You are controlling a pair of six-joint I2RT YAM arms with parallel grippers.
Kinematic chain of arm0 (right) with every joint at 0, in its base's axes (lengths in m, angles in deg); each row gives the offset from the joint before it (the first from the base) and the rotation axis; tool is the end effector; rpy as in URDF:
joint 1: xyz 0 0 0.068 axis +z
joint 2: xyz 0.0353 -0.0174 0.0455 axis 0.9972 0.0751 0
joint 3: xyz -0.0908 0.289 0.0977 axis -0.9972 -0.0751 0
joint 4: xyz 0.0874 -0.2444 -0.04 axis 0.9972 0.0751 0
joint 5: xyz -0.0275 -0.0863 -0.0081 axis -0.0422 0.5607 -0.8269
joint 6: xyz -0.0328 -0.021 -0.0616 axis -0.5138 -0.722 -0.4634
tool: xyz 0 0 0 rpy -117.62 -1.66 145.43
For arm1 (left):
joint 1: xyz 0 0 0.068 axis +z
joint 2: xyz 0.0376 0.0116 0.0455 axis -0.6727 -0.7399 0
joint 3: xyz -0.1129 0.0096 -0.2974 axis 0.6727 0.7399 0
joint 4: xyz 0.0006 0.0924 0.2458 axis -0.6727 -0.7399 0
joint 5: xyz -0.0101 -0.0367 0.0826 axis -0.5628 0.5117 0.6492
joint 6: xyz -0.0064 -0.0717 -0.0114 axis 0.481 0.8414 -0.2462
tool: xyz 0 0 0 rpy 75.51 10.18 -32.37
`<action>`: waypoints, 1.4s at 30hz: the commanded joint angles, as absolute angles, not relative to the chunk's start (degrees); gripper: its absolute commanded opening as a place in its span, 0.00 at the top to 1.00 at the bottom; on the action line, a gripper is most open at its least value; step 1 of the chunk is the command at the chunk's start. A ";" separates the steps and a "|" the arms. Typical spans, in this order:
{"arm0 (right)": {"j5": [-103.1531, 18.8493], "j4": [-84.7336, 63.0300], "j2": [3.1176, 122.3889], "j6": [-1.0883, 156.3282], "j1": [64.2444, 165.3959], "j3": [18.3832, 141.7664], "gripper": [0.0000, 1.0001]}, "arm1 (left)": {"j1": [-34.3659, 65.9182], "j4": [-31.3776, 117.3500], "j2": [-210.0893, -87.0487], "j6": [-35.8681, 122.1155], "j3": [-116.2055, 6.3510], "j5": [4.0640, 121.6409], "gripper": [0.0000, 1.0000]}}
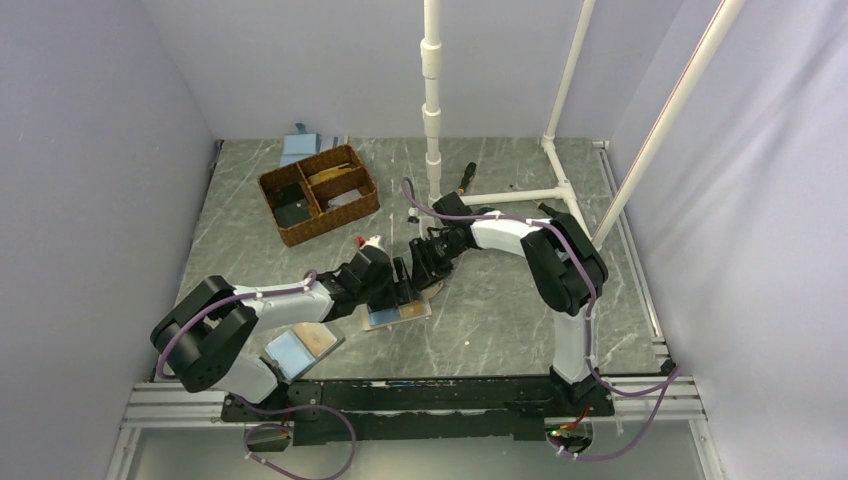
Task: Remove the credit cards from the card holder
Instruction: Pick up the card holder from the center of the board.
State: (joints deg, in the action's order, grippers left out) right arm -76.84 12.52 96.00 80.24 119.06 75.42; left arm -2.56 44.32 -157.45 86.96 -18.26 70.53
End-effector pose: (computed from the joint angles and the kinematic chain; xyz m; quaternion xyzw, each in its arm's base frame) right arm 0.3234 0.2617 0.1617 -0.2590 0.8797 0.3965 0.0416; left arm 0.2058 -0.2058 0.1812 -0.0834 0.9213 -0.2945 0.2399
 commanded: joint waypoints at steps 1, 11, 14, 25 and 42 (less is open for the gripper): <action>-75.31 12.81 97.69 79.41 119.78 76.18 0.61 | -2.81 39.14 -160.80 84.92 -17.15 72.23 0.26; -84.85 8.67 98.88 83.64 119.90 74.25 0.63 | -3.08 39.52 -163.43 85.05 -17.54 71.88 0.25; -87.09 7.50 98.38 84.66 119.89 73.78 0.64 | -3.23 37.52 -164.05 85.61 -18.36 73.07 0.25; -93.57 3.79 98.20 88.01 119.80 72.59 0.67 | -4.72 31.61 -167.19 86.06 -22.47 76.26 0.24; -100.42 -2.10 96.98 93.30 119.43 70.72 0.69 | -5.95 28.01 -169.05 86.46 -24.86 79.70 0.24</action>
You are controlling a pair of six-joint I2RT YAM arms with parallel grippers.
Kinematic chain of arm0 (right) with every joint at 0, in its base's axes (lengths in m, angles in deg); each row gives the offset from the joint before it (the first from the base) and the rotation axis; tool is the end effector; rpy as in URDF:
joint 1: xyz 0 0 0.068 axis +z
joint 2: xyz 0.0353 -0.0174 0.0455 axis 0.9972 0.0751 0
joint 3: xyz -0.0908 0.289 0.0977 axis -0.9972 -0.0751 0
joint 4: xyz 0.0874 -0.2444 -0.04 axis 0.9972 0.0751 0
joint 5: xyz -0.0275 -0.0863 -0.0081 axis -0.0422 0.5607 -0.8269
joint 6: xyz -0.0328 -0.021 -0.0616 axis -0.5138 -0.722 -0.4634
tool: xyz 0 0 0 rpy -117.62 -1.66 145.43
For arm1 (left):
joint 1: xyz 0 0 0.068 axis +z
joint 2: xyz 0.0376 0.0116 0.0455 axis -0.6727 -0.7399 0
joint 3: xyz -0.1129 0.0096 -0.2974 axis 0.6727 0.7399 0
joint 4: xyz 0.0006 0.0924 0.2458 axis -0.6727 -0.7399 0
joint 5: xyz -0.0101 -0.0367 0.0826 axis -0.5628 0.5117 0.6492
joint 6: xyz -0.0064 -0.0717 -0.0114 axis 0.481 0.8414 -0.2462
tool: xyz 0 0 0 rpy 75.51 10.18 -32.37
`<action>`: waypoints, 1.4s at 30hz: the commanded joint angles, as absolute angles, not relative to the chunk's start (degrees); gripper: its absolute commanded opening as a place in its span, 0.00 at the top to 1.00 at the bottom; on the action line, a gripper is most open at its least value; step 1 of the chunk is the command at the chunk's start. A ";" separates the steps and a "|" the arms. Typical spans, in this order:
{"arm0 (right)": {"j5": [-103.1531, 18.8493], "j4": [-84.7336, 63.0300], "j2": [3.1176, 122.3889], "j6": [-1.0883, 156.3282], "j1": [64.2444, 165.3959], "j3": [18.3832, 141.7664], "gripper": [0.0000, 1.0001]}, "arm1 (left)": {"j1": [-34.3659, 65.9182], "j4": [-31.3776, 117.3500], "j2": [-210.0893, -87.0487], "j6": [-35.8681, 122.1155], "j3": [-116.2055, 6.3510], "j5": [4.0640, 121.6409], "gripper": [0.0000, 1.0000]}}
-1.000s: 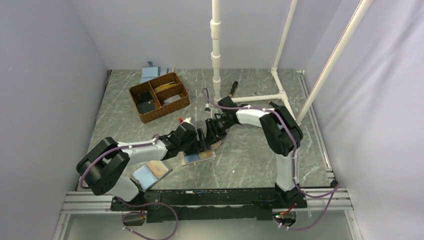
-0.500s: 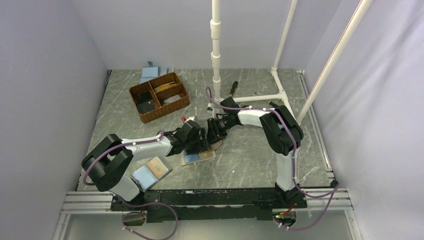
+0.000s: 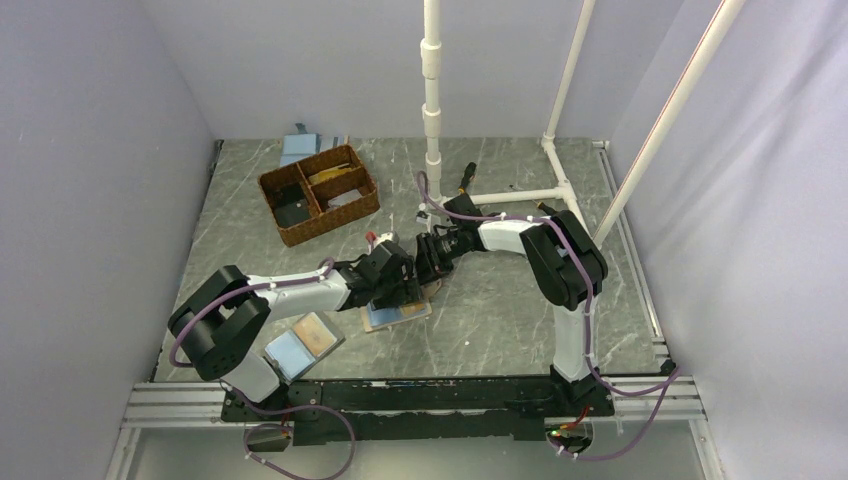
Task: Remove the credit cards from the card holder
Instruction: Pick up the card holder from the center of the board.
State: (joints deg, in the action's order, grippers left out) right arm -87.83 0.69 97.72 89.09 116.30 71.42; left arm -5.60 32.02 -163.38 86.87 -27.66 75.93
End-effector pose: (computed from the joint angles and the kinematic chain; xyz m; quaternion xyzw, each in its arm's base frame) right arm 0.3334 0.2536 0.1494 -0.2038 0.8487 0.4876 0.0224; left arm 0.2154 -0.2309 0.1824 -0.0747 0.9479 -0.2159 0.2222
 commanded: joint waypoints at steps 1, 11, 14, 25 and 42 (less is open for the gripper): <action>-100.81 -2.35 96.96 93.50 119.40 70.63 0.70 | -5.96 27.85 -169.05 86.54 -24.90 79.81 0.24; -103.37 -2.36 96.48 93.38 119.86 71.12 0.70 | -6.06 26.90 -166.81 88.40 -23.69 82.30 0.25; -103.56 -1.95 96.46 93.07 120.07 71.33 0.70 | -6.03 27.21 -165.56 89.04 -22.91 82.82 0.25; -103.84 0.81 97.09 90.71 121.63 72.68 0.71 | -6.04 31.61 -160.80 90.22 -19.30 82.08 0.19; -104.92 3.08 96.80 88.09 122.52 73.87 0.68 | -5.98 29.14 -156.93 92.28 -17.08 85.09 0.43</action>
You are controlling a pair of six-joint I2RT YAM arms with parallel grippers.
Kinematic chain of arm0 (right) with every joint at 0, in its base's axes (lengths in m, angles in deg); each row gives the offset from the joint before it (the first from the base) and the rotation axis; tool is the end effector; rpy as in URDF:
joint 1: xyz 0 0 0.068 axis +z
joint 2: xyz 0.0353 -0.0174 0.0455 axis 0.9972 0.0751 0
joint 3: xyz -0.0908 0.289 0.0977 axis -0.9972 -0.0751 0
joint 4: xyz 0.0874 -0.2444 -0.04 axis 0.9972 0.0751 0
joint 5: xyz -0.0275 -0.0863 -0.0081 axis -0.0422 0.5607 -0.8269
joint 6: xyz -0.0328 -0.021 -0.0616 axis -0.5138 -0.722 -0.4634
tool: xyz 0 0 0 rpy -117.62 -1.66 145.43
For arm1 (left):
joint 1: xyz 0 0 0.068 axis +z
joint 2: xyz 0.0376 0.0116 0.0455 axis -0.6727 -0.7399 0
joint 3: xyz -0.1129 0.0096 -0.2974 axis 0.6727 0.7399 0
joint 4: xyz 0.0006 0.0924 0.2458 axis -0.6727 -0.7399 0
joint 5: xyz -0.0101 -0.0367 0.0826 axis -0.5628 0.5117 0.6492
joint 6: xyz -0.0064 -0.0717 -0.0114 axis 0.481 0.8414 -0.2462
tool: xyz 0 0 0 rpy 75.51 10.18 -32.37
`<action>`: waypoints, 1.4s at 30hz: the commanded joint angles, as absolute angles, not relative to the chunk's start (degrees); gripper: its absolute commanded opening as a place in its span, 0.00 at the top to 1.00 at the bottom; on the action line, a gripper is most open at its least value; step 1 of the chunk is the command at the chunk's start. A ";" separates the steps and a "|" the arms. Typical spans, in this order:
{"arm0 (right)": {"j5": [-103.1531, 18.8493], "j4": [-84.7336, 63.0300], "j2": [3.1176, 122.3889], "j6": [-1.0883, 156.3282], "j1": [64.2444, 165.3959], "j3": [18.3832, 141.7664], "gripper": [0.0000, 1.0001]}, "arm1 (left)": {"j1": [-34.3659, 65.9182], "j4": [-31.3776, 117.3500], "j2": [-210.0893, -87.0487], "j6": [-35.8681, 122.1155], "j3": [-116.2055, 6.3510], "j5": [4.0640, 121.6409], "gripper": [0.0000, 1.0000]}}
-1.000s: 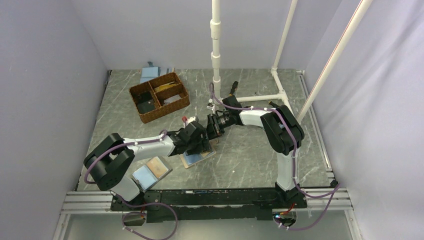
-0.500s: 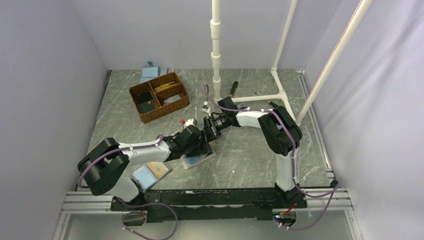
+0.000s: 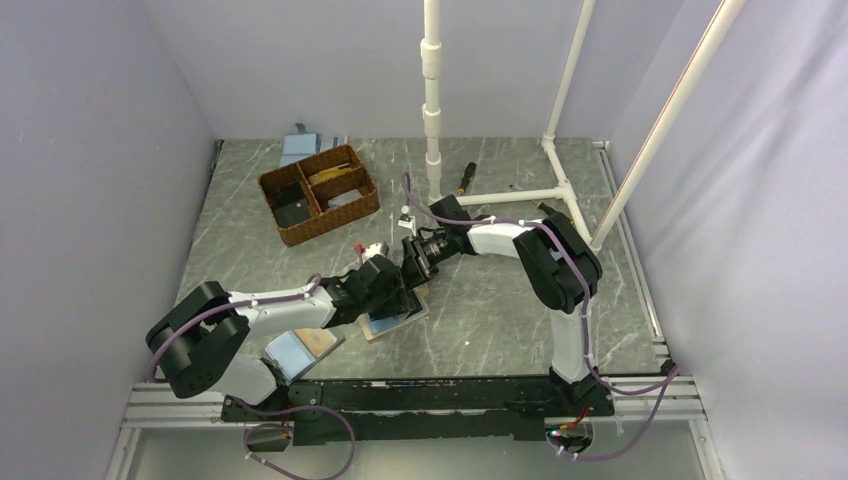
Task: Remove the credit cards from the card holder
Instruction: Pick up the card holder from the center of the board.
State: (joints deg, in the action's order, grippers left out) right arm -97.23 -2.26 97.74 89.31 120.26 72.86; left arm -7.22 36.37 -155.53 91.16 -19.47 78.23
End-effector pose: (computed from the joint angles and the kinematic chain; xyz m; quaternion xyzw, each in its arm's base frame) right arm 0.3173 0.2839 0.1659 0.2614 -0.7896 -0.5551 0.0048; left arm 0.1872 -0.2079 0.1843 -0.1038 0.9329 -0.2431 0.2447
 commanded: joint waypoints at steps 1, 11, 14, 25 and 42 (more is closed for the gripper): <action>-104.86 3.18 96.81 87.92 122.52 73.94 0.68 | -6.03 29.07 -156.92 92.28 -17.11 85.06 0.43; -104.39 5.15 96.55 85.75 122.52 74.75 0.61 | -6.05 29.01 -155.26 91.67 -16.42 84.73 0.45; -103.88 5.57 96.74 85.40 122.51 74.88 0.60 | -6.05 29.25 -154.10 91.62 -15.64 84.48 0.45; -102.40 7.14 97.25 83.93 122.61 75.50 0.61 | -4.77 35.24 -150.65 92.96 -10.71 81.43 0.45; -101.54 8.57 97.38 82.28 122.60 76.06 0.62 | 1.40 45.70 -142.05 95.52 -1.26 74.66 0.50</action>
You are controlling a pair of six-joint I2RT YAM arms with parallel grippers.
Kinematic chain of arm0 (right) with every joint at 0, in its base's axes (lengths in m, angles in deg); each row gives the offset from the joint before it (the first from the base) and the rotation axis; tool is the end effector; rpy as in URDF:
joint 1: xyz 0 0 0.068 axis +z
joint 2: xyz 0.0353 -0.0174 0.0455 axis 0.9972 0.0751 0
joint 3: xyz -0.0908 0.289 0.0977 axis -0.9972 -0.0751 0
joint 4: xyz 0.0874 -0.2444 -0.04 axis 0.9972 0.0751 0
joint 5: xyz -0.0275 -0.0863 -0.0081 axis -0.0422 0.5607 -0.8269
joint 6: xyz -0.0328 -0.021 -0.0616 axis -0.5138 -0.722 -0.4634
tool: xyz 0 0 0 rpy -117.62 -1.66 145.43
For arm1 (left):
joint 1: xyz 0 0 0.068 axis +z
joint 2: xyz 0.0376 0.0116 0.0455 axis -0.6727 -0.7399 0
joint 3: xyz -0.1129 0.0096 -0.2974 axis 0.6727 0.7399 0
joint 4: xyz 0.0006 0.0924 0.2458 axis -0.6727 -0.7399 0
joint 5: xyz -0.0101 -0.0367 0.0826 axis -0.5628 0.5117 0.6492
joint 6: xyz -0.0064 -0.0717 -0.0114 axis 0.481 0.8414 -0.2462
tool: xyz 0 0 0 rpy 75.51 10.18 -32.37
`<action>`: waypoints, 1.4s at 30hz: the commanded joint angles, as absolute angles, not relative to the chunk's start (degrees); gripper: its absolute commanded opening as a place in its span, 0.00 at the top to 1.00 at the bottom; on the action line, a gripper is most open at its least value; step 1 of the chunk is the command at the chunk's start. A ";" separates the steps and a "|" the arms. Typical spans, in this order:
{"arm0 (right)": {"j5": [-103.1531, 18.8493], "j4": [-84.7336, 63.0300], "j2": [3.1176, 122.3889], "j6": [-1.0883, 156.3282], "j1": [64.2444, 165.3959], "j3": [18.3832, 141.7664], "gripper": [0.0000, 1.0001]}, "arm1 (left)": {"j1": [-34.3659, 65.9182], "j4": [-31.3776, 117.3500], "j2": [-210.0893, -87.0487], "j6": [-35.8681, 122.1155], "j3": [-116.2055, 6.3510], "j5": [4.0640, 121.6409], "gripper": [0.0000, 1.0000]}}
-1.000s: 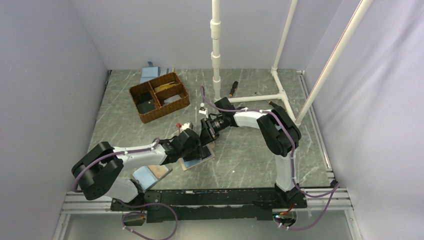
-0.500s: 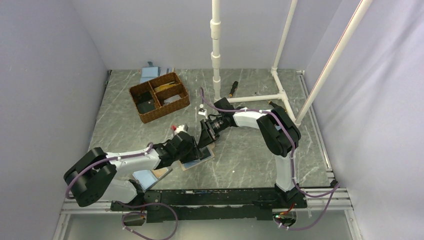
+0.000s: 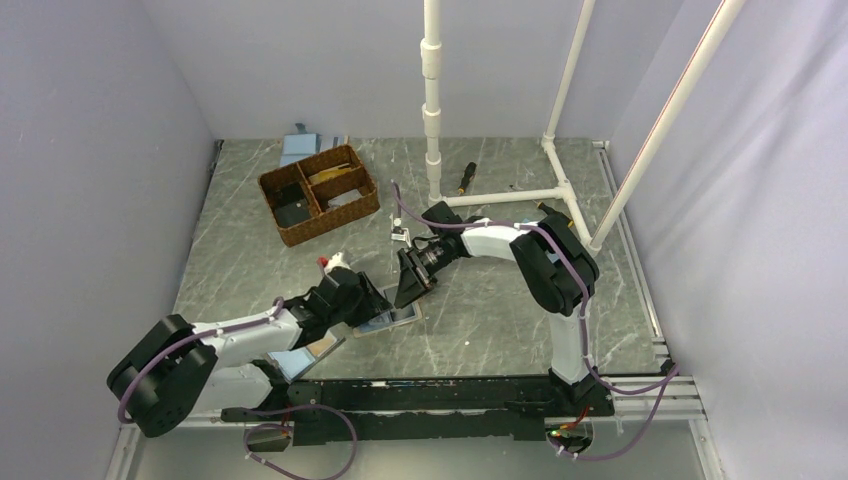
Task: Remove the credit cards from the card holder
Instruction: Pick up the card holder from the center of the board.
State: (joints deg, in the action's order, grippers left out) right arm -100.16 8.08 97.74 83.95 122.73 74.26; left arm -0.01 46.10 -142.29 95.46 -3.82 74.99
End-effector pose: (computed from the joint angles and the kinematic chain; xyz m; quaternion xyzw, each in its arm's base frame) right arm 0.2947 0.2914 0.1660 0.2813 -0.7803 -0.5548 0.0651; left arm 0.1632 -0.1432 0.1693 -0.1852 0.8972 -0.3010 0.2648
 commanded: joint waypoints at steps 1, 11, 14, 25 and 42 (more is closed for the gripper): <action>-101.44 8.73 97.48 82.12 122.61 76.14 0.62 | 1.61 46.18 -141.88 95.60 -1.03 74.37 0.51; -100.55 10.15 97.69 80.61 122.61 76.75 0.62 | 3.42 43.91 -137.65 95.06 0.07 73.82 0.56; -100.53 10.47 97.69 80.26 122.61 76.86 0.62 | 4.08 43.02 -136.62 94.24 0.04 73.09 0.56; -99.85 11.18 97.59 79.26 122.61 77.13 0.63 | 5.21 39.76 -134.51 92.13 -1.17 71.64 0.57; -99.41 11.67 97.75 78.54 122.65 77.30 0.62 | 6.04 30.40 -126.99 90.70 -3.08 71.92 0.50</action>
